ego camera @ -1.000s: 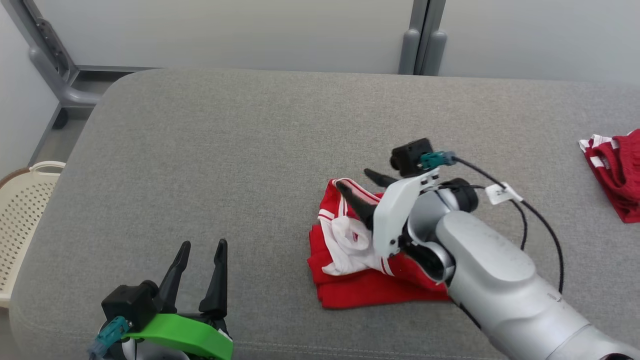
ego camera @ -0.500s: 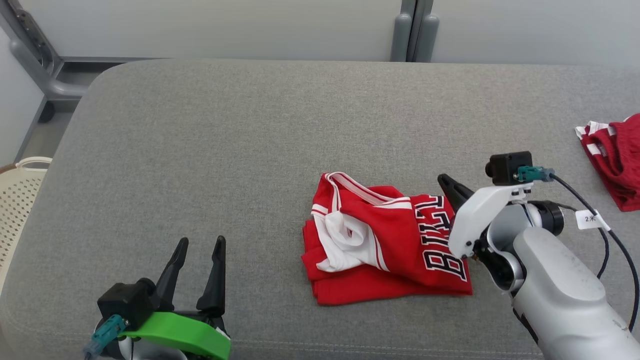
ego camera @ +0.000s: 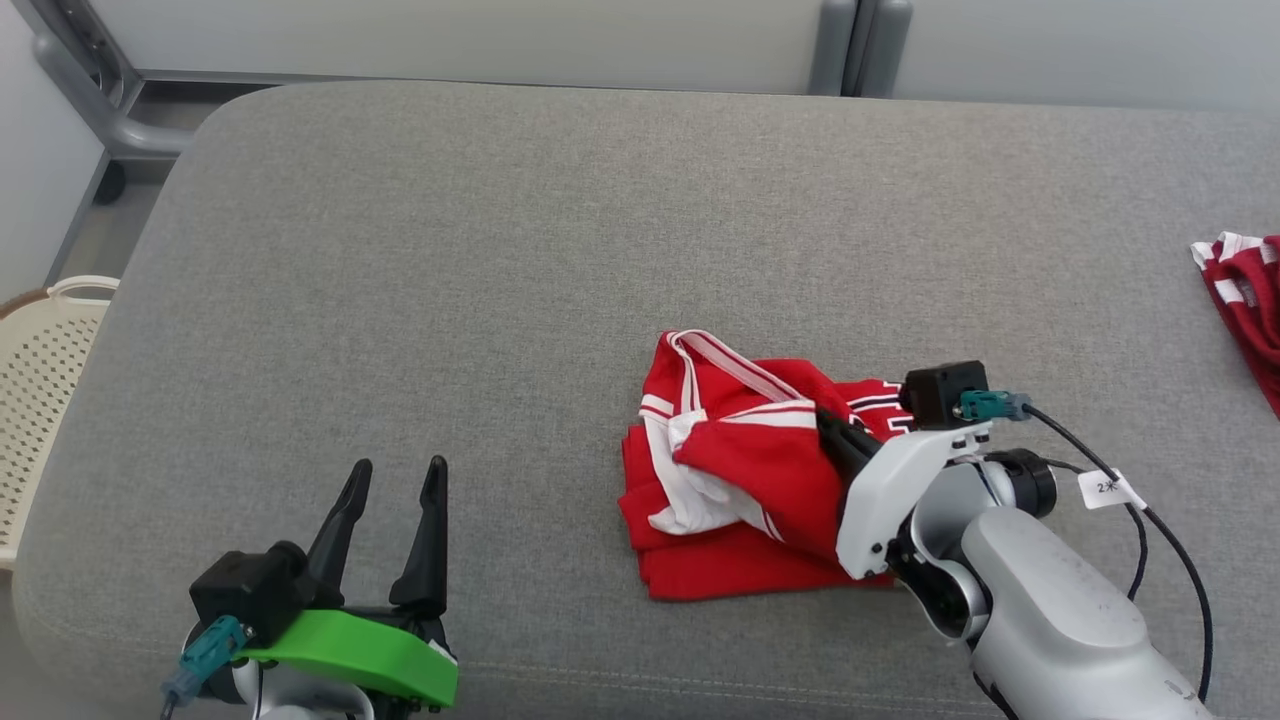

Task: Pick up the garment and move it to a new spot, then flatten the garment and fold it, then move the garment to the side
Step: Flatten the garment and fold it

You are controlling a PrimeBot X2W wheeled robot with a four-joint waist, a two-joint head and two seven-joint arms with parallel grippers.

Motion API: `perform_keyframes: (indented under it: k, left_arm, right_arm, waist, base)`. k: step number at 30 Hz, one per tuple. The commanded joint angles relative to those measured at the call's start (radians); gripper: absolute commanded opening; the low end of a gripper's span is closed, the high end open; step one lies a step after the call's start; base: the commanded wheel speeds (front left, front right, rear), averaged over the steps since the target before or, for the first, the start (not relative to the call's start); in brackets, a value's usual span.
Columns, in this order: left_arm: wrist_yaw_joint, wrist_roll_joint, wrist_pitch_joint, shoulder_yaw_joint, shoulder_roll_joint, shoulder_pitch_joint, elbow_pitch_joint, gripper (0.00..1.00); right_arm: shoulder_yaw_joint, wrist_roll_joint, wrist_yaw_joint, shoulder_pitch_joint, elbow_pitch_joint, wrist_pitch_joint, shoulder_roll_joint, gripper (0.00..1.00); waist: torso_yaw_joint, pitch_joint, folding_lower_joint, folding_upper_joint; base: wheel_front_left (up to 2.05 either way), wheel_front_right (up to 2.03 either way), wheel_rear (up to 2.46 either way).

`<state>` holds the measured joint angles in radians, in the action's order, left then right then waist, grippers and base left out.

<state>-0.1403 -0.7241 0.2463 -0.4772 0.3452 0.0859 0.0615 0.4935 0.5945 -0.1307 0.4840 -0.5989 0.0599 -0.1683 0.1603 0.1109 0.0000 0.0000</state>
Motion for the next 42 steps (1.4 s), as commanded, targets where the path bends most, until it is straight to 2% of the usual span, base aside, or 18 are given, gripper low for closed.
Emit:
perform_keyframes:
  k: [1,12,24,28,35,36,37,38,39,42]
  left_arm:
    - [-0.001,0.009,-0.003,0.002,0.006,0.016,-0.004,1.00]
    - [-0.006,0.005,-0.001,0.001,0.008,0.017,-0.001,1.00]
    - [-0.008,-0.002,0.003,0.003,0.005,0.017,0.000,1.00]
    - [-0.010,-0.003,0.004,0.005,0.006,0.013,0.002,1.00]
    - [-0.012,-0.003,0.005,0.002,0.009,0.002,-0.001,1.00]
    - [-0.012,-0.003,0.004,0.000,0.009,0.001,-0.002,1.00]
    - [-0.011,-0.002,0.002,-0.001,0.010,-0.001,-0.002,1.00]
    - [-0.012,-0.002,0.000,-0.003,0.010,-0.003,-0.004,1.00]
    - [-0.013,-0.002,-0.001,-0.004,0.010,-0.005,-0.006,1.00]
    - [-0.017,-0.003,-0.003,-0.006,0.012,-0.009,-0.010,1.00]
  right_arm:
    - [0.006,-0.001,0.000,0.007,0.006,-0.004,0.003,0.00]
    - [0.135,0.005,0.000,-0.004,0.033,0.002,0.012,0.00]
    - [0.273,0.008,0.000,0.021,-0.012,-0.016,0.013,0.00]
    - [0.270,0.031,0.000,0.044,-0.004,-0.047,0.009,0.00]
    - [0.206,0.056,0.000,0.074,0.034,-0.100,-0.026,0.00]
    - [0.189,0.057,0.000,0.076,0.039,-0.106,-0.036,0.25]
    - [0.175,0.058,0.000,0.074,0.043,-0.108,-0.046,0.45]
    - [0.159,0.058,0.000,0.072,0.049,-0.113,-0.057,0.84]
    - [0.138,0.058,0.000,0.067,0.053,-0.118,-0.071,1.00]
    - [0.092,0.054,0.000,0.042,0.065,-0.109,-0.111,1.00]
  waist:
    - [0.004,0.003,0.0000,0.0000]
    - [0.021,0.006,0.0000,0.0000]
    - [0.009,0.008,0.0000,0.0000]
    - [0.001,0.004,0.0000,0.0000]
    - [-0.019,-0.013,0.0000,0.0000]
    - [-0.022,-0.016,0.0000,0.0000]
    - [-0.026,-0.020,0.0000,0.0000]
    - [-0.030,-0.023,0.0000,0.0000]
    - [-0.034,-0.025,0.0000,0.0000]
    - [-0.044,-0.032,0.0000,0.0000]
  base:
    - [0.00,0.00,0.00]
    - [0.00,0.00,0.00]
    - [0.00,0.00,0.00]
    - [0.00,0.00,0.00]
    - [0.00,0.00,0.00]
    - [0.00,0.00,0.00]
    - [0.00,0.00,0.00]
    - [0.00,0.00,0.00]
    - [0.00,0.00,0.00]
    - [0.00,0.00,0.00]
